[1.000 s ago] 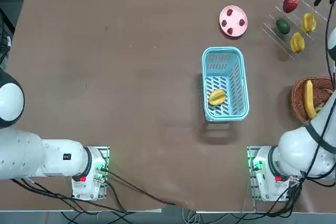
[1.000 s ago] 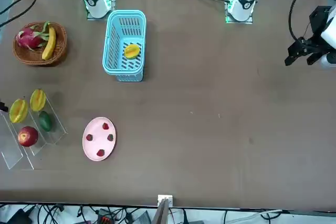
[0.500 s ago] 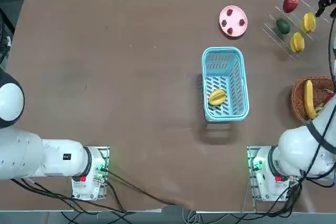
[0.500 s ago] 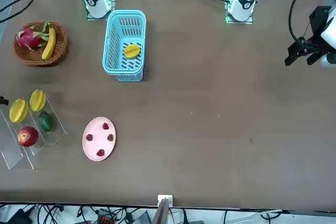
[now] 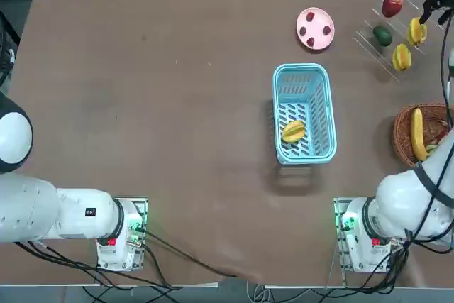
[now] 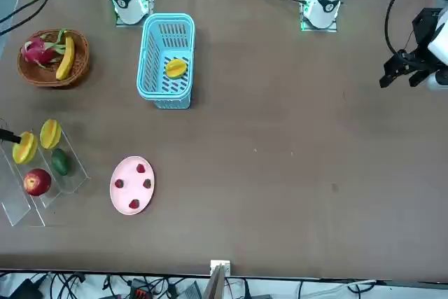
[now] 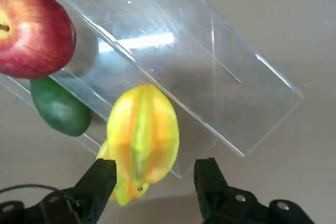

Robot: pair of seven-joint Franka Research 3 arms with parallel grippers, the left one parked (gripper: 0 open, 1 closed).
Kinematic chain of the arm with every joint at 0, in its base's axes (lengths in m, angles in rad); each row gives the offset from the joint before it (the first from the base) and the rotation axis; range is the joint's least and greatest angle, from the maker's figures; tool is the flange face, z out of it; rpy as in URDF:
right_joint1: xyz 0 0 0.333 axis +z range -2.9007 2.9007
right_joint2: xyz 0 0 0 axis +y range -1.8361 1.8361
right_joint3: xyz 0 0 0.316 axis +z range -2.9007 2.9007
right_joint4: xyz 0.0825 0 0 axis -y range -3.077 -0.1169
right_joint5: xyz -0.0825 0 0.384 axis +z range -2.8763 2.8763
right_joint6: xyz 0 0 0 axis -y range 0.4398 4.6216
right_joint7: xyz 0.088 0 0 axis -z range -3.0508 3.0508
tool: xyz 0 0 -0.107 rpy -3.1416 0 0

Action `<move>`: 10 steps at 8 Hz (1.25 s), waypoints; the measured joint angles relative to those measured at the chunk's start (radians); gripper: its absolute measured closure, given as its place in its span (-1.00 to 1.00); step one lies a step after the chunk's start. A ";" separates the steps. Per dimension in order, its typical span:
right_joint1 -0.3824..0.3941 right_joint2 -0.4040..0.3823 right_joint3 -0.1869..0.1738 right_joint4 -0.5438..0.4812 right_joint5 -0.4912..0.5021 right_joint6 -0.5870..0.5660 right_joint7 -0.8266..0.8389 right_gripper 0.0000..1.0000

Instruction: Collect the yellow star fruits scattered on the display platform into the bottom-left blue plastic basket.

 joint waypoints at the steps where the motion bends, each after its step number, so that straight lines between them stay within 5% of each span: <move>1: 0.000 0.001 0.000 -0.013 0.000 0.013 0.000 -0.80; 5: 0.000 0.003 0.002 -0.030 0.027 0.035 0.001 -0.71; 8: 0.001 0.005 0.003 -0.038 0.058 0.035 0.001 -0.22; 10: 0.001 0.016 0.003 -0.038 0.060 0.055 0.001 -0.22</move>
